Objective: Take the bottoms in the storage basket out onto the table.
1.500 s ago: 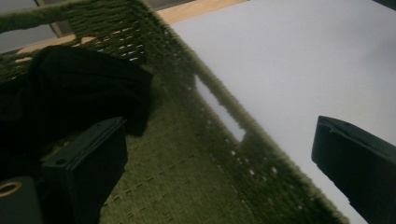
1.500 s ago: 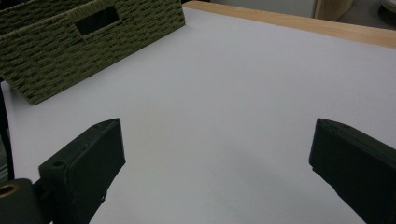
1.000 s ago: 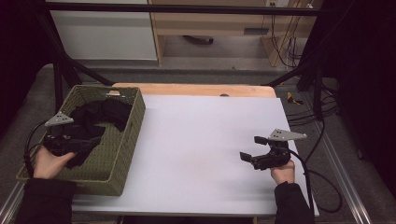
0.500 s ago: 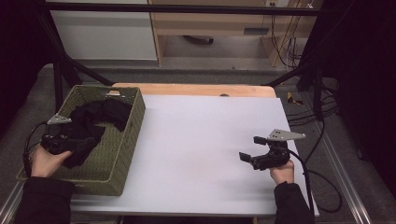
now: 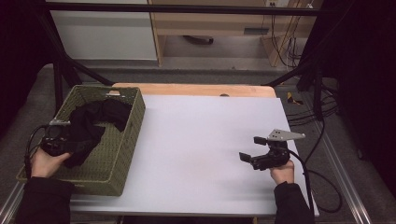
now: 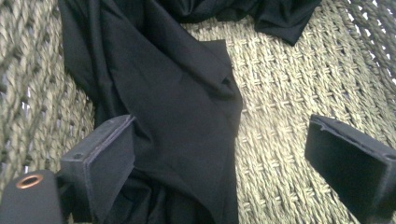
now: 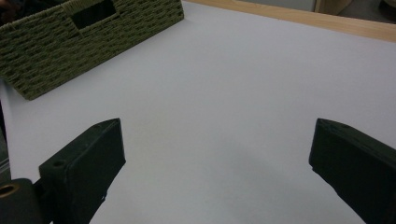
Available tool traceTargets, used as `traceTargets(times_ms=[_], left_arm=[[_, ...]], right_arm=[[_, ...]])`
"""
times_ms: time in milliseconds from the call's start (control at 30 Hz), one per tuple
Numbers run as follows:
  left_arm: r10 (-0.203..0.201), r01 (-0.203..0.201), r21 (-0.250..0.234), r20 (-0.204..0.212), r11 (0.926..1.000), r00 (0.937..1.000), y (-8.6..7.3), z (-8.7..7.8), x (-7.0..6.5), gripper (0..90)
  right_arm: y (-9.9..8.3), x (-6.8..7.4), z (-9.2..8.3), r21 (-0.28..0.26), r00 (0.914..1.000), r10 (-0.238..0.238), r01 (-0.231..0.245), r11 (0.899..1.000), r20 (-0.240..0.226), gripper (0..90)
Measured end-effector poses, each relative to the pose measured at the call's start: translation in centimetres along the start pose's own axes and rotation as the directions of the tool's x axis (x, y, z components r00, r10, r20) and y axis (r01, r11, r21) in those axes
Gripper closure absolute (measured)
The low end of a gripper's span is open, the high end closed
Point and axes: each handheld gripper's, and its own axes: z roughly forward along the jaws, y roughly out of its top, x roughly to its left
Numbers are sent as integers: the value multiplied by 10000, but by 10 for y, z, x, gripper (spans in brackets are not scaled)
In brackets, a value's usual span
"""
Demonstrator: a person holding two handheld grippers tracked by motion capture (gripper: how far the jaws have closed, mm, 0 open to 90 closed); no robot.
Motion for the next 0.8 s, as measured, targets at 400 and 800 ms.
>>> traceTargets(times_ms=[400, 800], left_arm=[[-281, 267, 446, 316, 9986, 9991, -2, 7, 4, 177], [-624, 674, 1088, -492, 9918, 9968, -8, 14, 8, 242]], right_arm=[[0, 0, 0, -2, 10000, -1, 1, 10000, 23, 39], [0, 0, 1, 72, 10000, -7, 6, 10000, 31, 39]])
